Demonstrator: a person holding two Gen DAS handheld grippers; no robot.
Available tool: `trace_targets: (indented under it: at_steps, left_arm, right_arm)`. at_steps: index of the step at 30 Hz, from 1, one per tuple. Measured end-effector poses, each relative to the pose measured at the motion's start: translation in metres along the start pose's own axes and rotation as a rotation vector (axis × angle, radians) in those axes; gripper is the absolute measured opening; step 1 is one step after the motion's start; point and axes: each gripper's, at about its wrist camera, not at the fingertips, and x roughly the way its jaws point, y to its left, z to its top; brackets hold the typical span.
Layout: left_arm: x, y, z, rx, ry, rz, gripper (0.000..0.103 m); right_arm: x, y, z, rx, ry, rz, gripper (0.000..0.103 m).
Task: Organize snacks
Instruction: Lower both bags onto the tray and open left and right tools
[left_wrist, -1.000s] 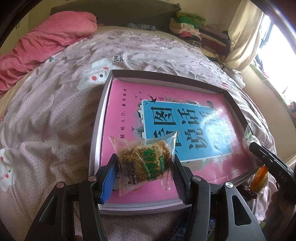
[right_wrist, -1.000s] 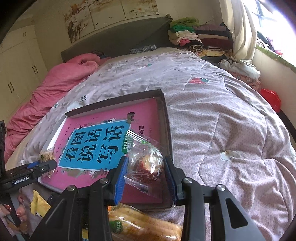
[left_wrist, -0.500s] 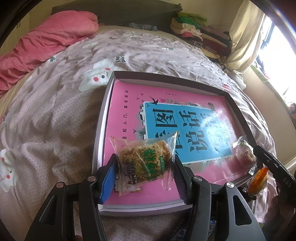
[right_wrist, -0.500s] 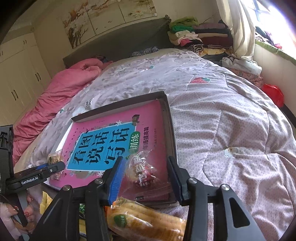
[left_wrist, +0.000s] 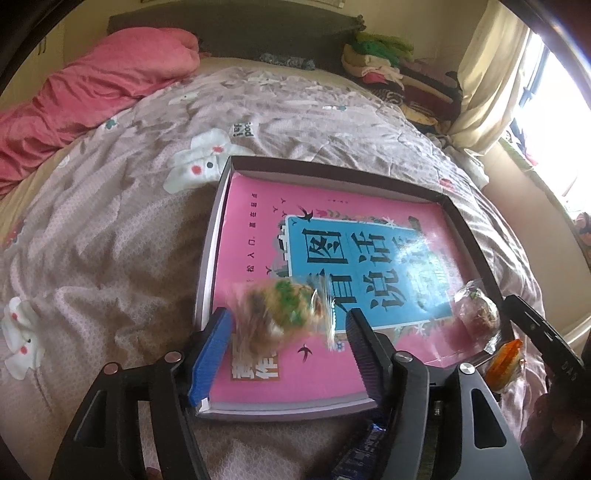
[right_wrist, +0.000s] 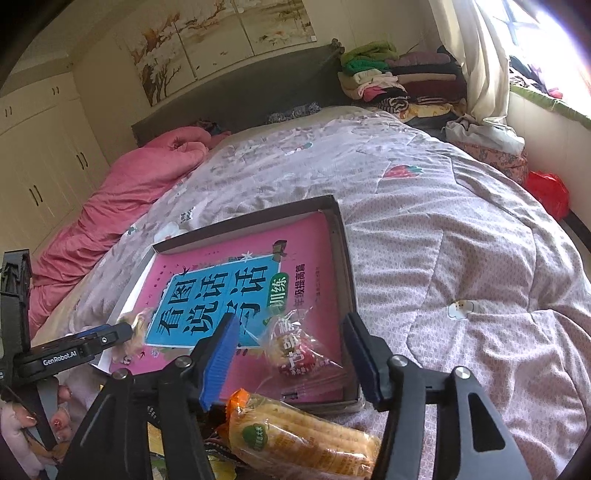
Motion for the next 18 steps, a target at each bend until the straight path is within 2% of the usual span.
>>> trace_targets:
  at_steps: [6,8,18]
  left_arm:
    - [-0.01,-0.003,0.002,0.004,-0.023,-0.009,0.072]
    - [-0.014,-0.002,0.003,-0.001,-0.03,-0.011,0.074]
    - [-0.036,-0.002,0.007,-0.002,-0.069,0.0,0.076]
  right_arm:
    - [-0.005,0.0,0.002,0.002,-0.017,0.005,0.062]
    - [-0.008,0.001,0.002,0.002,-0.026,0.009,0.066]
    - [-0.026,0.004,0.007,0.004,-0.094,0.05,0.073]
